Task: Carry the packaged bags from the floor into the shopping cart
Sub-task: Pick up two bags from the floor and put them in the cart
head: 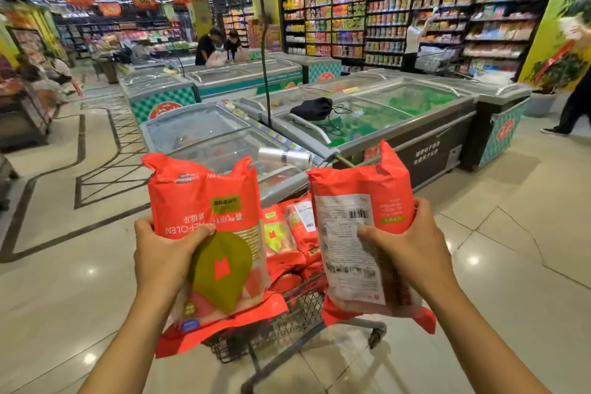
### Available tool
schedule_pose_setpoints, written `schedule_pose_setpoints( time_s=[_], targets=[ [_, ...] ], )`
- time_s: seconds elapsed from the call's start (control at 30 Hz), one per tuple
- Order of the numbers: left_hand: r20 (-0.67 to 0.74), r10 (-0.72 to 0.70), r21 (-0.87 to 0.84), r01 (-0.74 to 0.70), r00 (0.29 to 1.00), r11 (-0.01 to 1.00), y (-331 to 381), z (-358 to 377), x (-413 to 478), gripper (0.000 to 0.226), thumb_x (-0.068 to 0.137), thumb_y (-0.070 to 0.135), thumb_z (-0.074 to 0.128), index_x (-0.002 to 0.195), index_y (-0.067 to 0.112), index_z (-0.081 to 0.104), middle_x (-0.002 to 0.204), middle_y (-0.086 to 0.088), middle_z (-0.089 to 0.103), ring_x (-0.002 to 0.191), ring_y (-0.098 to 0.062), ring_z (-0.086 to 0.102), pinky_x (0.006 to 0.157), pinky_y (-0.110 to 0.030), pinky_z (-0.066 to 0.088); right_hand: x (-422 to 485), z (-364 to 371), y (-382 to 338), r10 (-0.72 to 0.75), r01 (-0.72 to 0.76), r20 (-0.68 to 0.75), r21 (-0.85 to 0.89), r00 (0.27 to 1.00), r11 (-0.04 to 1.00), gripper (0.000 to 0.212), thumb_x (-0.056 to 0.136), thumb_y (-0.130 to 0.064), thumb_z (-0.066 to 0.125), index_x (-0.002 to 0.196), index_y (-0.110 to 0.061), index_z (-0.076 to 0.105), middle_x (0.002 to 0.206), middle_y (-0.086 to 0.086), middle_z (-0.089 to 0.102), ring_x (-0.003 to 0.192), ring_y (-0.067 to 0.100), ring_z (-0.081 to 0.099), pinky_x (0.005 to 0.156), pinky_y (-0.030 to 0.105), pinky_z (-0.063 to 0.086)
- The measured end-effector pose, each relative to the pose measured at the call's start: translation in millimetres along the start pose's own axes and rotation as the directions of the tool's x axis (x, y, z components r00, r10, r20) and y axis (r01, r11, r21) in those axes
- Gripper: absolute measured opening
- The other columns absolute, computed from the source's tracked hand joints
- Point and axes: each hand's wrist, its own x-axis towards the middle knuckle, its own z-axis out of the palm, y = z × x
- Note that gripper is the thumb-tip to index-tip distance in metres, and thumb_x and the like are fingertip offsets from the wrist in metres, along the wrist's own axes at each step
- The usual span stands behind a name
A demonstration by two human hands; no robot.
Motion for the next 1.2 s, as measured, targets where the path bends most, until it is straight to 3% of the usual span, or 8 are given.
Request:
schedule_pose_setpoints(
  time_s=[0.23, 0.37, 0.5, 0.6, 0.7, 0.77, 1.03, 1.2],
  targets=[
    [-0.039, -0.063, 0.011, 0.063, 0.997, 0.998, -13.3, 104.7, 77.1, 0.095, 0.034, 0.059, 0.095, 0.115, 0.026, 0.058, 0.105, -0.001, 0.075, 0.090, -0.026, 0.074, 0.083, -0.056, 0.061, 144.6, 46.3, 26.7, 0.004, -0.011, 0.125, 0.062, 0.992, 0.998, 0.070, 0.061, -0.050, 0.088, 0.111, -0.040, 0.040, 0.096, -0.017, 0.066, 0.090, 0.018, 0.068, 0.084, 0.044, 0.054],
    [-0.085, -0.087, 0.020, 0.089, 0.993, 0.996, -21.7, 150.2, 106.5, 0.077, 0.054, 0.039, 0.097, 0.116, 0.018, 0.055, 0.107, -0.006, 0.072, 0.091, -0.027, 0.072, 0.085, -0.052, 0.059, 218.0, 73.3, 38.9, -0.003, -0.008, 0.204, 0.056, 0.979, 0.998, 0.075, 0.054, -0.058, 0.084, 0.112, -0.037, 0.041, 0.099, -0.009, 0.067, 0.091, 0.023, 0.068, 0.084, 0.049, 0.055],
    [-0.143, -0.159, 0.061, 0.169, 0.977, 0.984, -44.2, 166.3, 127.1, 0.076, 0.056, 0.035, 0.097, 0.116, 0.014, 0.056, 0.107, -0.009, 0.072, 0.087, -0.027, 0.071, 0.082, -0.049, 0.059, 265.1, 102.6, 50.5, -0.005, -0.008, 0.286, 0.044, 0.958, 0.999, 0.072, 0.061, -0.050, 0.088, 0.114, -0.034, 0.042, 0.096, -0.014, 0.064, 0.088, 0.019, 0.066, 0.082, 0.045, 0.055],
    [-0.185, -0.202, 0.107, 0.224, 0.962, 0.969, -60.3, 172.8, 137.9, 0.091, 0.042, 0.051, 0.093, 0.117, 0.015, 0.055, 0.105, -0.007, 0.072, 0.089, -0.028, 0.071, 0.083, -0.051, 0.059, 291.7, 129.1, 59.8, 0.027, -0.044, 0.349, 0.042, 0.937, 0.998, 0.075, 0.054, -0.057, 0.086, 0.112, -0.033, 0.044, 0.096, -0.012, 0.067, 0.085, 0.017, 0.068, 0.080, 0.044, 0.056],
    [-0.215, -0.251, 0.148, 0.285, 0.944, 0.947, -80.9, 174.8, 151.6, 0.087, 0.046, 0.044, 0.095, 0.118, 0.015, 0.054, 0.108, -0.010, 0.070, 0.091, -0.030, 0.069, 0.086, -0.052, 0.058, 315.5, 156.9, 69.1, 0.046, -0.061, 0.391, 0.026, 0.919, 0.998, 0.081, 0.044, -0.067, 0.077, 0.110, -0.033, 0.046, 0.100, -0.008, 0.068, 0.087, 0.018, 0.068, 0.081, 0.045, 0.057],
    [-0.231, -0.289, 0.150, 0.327, 0.929, 0.933, -96.6, 177.3, 162.4, 0.090, 0.042, 0.051, 0.091, 0.116, 0.017, 0.053, 0.106, -0.008, 0.069, 0.090, -0.030, 0.069, 0.086, -0.052, 0.058, 330.5, 175.5, 75.2, 0.068, -0.081, 0.416, 0.014, 0.907, 0.997, 0.081, 0.042, -0.068, 0.077, 0.108, -0.033, 0.047, 0.100, -0.007, 0.068, 0.086, 0.017, 0.068, 0.081, 0.046, 0.057],
    [-0.242, -0.399, 0.229, 0.452, 0.884, 0.862, -168.3, 208.6, 227.1, 0.085, 0.041, 0.063, 0.085, 0.111, 0.022, 0.057, 0.102, -0.007, 0.070, 0.089, -0.031, 0.068, 0.083, -0.049, 0.056, 388.4, 266.0, 94.0, 0.147, -0.167, 0.507, -0.006, 0.850, 0.986, 0.073, 0.044, -0.058, 0.087, 0.103, -0.030, 0.055, 0.093, -0.007, 0.074, 0.081, 0.015, 0.072, 0.083, 0.048, 0.058],
    [-0.230, -0.492, 0.342, 0.543, 0.840, 0.767, -237.9, 229.6, 284.2, 0.070, 0.051, 0.059, 0.083, 0.105, 0.023, 0.057, 0.100, -0.008, 0.070, 0.088, -0.032, 0.066, 0.083, -0.047, 0.054, 423.7, 350.4, 122.6, 0.226, -0.213, 0.541, -0.088, 0.810, 0.973, 0.068, 0.049, -0.053, 0.090, 0.103, -0.028, 0.057, 0.094, -0.005, 0.074, 0.083, 0.016, 0.072, 0.082, 0.046, 0.058]
  ],
)
